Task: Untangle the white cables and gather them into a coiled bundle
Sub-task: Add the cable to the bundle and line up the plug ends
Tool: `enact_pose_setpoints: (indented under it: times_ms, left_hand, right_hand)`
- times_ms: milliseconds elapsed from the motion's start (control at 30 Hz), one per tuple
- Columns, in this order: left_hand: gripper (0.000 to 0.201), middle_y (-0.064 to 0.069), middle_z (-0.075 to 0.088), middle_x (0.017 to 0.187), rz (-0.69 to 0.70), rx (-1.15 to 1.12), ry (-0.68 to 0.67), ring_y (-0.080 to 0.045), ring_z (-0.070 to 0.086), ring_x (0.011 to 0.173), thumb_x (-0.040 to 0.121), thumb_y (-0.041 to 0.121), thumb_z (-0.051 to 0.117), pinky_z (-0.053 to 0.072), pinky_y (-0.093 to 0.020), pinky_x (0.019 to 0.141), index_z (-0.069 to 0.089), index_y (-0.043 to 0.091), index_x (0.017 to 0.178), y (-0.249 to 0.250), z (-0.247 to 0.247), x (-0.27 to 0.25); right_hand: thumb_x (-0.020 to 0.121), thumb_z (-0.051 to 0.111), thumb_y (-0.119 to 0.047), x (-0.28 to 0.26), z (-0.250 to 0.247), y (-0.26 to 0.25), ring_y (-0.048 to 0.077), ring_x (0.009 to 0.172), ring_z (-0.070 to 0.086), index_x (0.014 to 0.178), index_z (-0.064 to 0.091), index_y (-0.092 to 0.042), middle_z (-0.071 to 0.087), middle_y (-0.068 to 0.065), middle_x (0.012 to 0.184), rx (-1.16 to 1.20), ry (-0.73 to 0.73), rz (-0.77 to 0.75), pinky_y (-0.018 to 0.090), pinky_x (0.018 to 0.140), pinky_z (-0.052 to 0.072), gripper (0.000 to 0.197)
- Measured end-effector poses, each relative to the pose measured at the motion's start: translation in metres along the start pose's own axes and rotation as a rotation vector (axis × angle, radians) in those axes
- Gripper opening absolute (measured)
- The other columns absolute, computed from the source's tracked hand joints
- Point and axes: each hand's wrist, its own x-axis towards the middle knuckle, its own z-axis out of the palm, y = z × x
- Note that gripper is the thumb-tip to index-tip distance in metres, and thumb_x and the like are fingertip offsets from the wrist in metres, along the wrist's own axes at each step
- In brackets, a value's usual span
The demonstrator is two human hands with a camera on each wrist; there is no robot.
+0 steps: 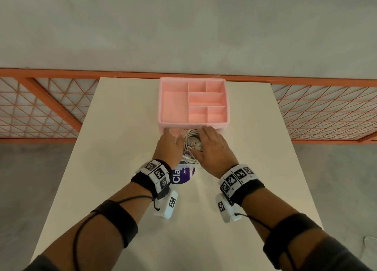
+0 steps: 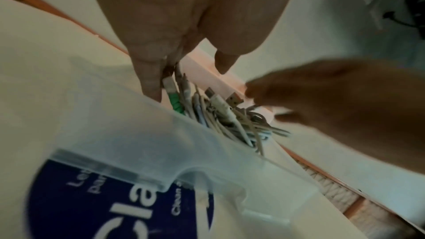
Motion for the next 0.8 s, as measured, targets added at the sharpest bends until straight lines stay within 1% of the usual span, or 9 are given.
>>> enact_pose_setpoints:
  times_ms: [67,133,200,267,400,467,567,700,800]
  left_hand:
    - [0.040,-0.012,0.058,0.129,0.120,0.026,0.043,-0.029,0.058,0.117,0.101,0.030,0.051,0.046,-0.030,0.089,0.046,0.007,0.133,-0.004,-0.005,-0.013]
    - [0.051,-0.010,0.044,0.146,0.228,0.069,0.076,-0.025,0.049,0.131,0.099,0.028,0.055,0.043,-0.028,0.100,0.041,0.006,0.143,-0.012,-0.008,-0.027]
    - [0.057,-0.008,0.034,0.155,0.317,0.150,0.060,-0.023,0.040,0.140,0.097,0.031,0.058,0.043,-0.034,0.109,0.040,0.007,0.146,-0.024,-0.008,-0.036]
    - [0.059,-0.008,0.035,0.156,0.405,0.247,0.001,-0.024,0.037,0.143,0.098,0.037,0.056,0.040,-0.036,0.112,0.042,0.007,0.146,-0.036,-0.005,-0.041]
    - [0.072,-0.013,0.039,0.155,0.488,0.575,-0.072,-0.028,0.035,0.145,0.099,0.051,0.018,0.027,-0.043,0.120,0.037,0.002,0.149,-0.043,0.003,-0.039]
    - [0.076,-0.012,0.037,0.158,0.457,0.700,-0.097,-0.026,0.030,0.148,0.097,0.051,0.005,0.020,-0.046,0.122,0.031,0.005,0.152,-0.043,0.007,-0.034]
    - [0.072,-0.006,0.039,0.158,0.416,0.723,-0.126,-0.017,0.037,0.145,0.098,0.046,0.000,0.010,-0.049,0.124,0.027,0.010,0.154,-0.043,0.007,-0.024]
    - [0.054,0.001,0.040,0.157,0.375,0.716,-0.151,-0.012,0.038,0.143,0.106,0.037,0.019,0.006,-0.052,0.123,0.029,0.017,0.155,-0.045,0.006,-0.019]
    - [0.051,0.004,0.038,0.157,0.312,0.710,-0.153,-0.014,0.028,0.147,0.106,0.038,0.024,0.010,-0.058,0.120,0.029,0.020,0.154,-0.041,0.009,-0.022]
  right_hand:
    - [0.094,0.035,-0.062,-0.004,0.018,0.004,0.029,0.147,0.023,0.152,0.022,-0.004,0.022,0.012,0.159,-0.079,-0.113,0.055,0.048,0.116,0.031,0.083]
    - [0.089,0.027,-0.073,-0.010,0.029,0.004,0.031,0.150,0.013,0.154,0.012,-0.002,0.011,0.014,0.163,-0.082,-0.131,0.083,0.046,0.121,0.023,0.098]
    - [0.086,0.024,-0.080,-0.015,0.034,0.000,0.033,0.150,0.011,0.154,0.008,0.000,0.009,0.017,0.163,-0.080,-0.115,0.098,0.045,0.122,0.020,0.107]
    - [0.084,0.014,-0.083,-0.016,0.037,-0.001,0.034,0.151,0.010,0.154,0.009,0.002,0.008,0.019,0.162,-0.088,-0.114,0.109,0.045,0.122,0.020,0.110]
    - [0.081,-0.002,-0.085,-0.017,0.041,-0.001,0.032,0.152,0.005,0.155,0.006,0.001,0.003,0.018,0.164,-0.052,-0.125,0.118,0.044,0.123,0.018,0.113]
    - [0.085,0.003,-0.083,-0.016,0.041,0.000,0.030,0.152,0.004,0.155,0.006,0.000,0.002,0.017,0.164,-0.028,-0.122,0.125,0.043,0.123,0.017,0.109]
    - [0.092,0.017,-0.073,-0.014,0.039,0.005,0.028,0.152,0.005,0.155,0.010,-0.001,0.004,0.016,0.164,-0.004,-0.116,0.105,0.041,0.123,0.017,0.096]
    - [0.102,0.037,-0.044,-0.011,0.036,0.015,0.029,0.151,0.013,0.153,0.023,-0.003,0.012,0.015,0.163,0.042,-0.092,0.063,0.042,0.121,0.023,0.068]
    - [0.103,0.037,-0.038,-0.012,0.040,0.012,0.032,0.150,0.014,0.152,0.027,-0.007,0.012,0.014,0.163,0.000,-0.073,0.060,0.045,0.120,0.025,0.059]
